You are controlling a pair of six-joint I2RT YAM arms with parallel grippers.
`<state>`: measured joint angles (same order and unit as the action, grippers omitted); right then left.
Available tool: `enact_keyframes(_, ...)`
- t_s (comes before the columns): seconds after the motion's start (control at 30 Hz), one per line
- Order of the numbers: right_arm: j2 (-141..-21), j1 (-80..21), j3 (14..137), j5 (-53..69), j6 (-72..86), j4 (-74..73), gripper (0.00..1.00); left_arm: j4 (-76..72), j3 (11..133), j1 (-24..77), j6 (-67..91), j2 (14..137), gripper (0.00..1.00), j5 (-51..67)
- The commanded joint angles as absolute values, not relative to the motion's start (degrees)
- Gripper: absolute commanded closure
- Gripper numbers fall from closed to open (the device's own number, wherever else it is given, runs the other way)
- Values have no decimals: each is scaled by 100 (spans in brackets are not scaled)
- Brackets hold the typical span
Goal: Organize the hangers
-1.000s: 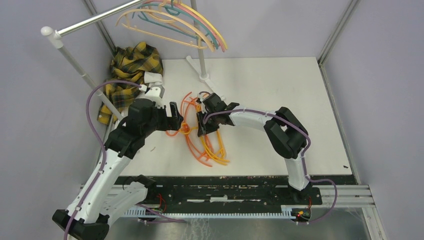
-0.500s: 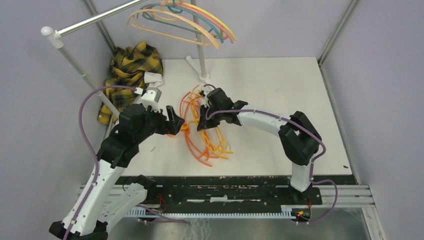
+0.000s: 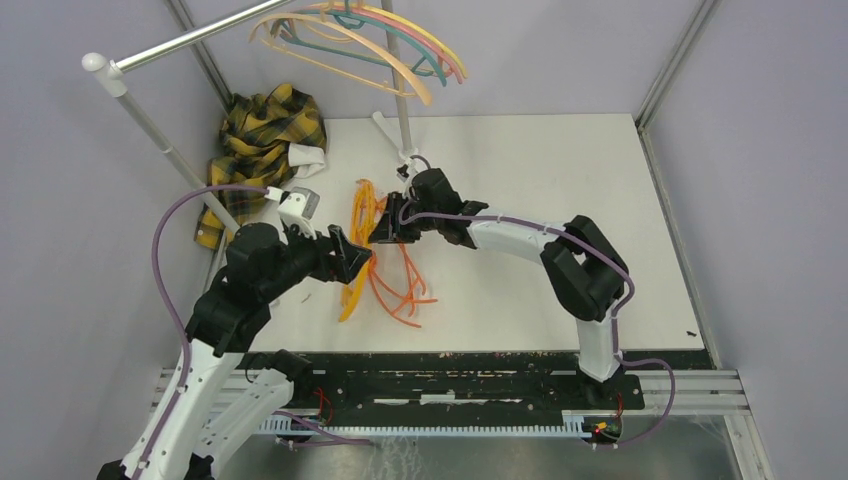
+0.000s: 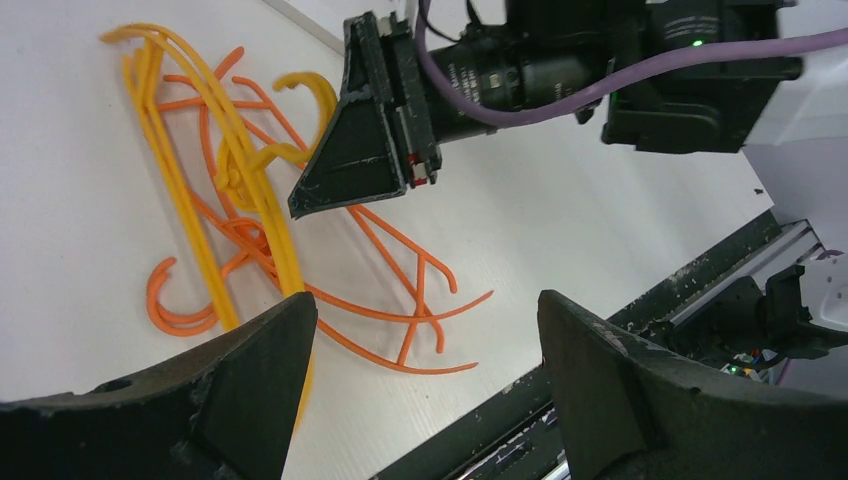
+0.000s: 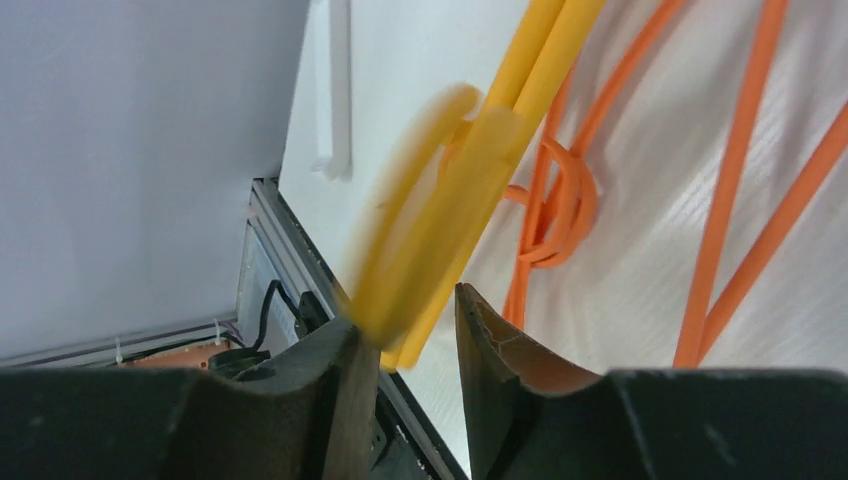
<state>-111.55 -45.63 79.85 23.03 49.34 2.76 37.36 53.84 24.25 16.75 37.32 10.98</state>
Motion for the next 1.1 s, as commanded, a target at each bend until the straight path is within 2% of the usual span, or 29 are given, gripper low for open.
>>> enact_keyframes(0.0,-11489,-4566,8072,2458,5243,854,62,3621,5370,2443,1942,3660,12,1177)
enact_keyframes(0.17,-11749,-4562,8054,2518,5296,945,72,3585,5315,2442,1956,3667,12,1152)
enact_keyframes(0.23,-11820,-4562,8004,2531,5301,988,72,3573,5286,2438,1951,3680,12,1142)
enact_keyframes(0.33,-11809,-4565,7868,2582,5319,1012,64,3573,5273,2443,1943,3719,12,1136)
enact_keyframes(0.47,-11370,-4563,7548,2340,5158,815,46,3637,5263,2441,1897,3759,12,1023)
enact_keyframes(0.53,-11135,-4557,7503,2103,4924,497,40,3777,5226,2443,1846,3857,13,737)
enact_keyframes(0.63,-10814,-4553,7537,1752,4488,-57,36,3884,5221,2438,1985,4248,20,227)
enact_keyframes(0.73,-10501,-4545,7544,1242,4124,-482,33,3955,5315,2439,2240,4763,36,-261)
enact_keyframes(0.77,-10405,-4552,7537,1135,3997,-616,31,3980,5370,2443,2320,4943,38,-438)
enact_keyframes(0.9,-10170,-4474,7575,647,3497,-1064,22,4135,5736,2443,2434,5890,39,-1162)
enact_keyframes(1.07,-10087,-4134,7356,917,3505,-863,21,3973,6106,2422,2630,7379,40,-1855)
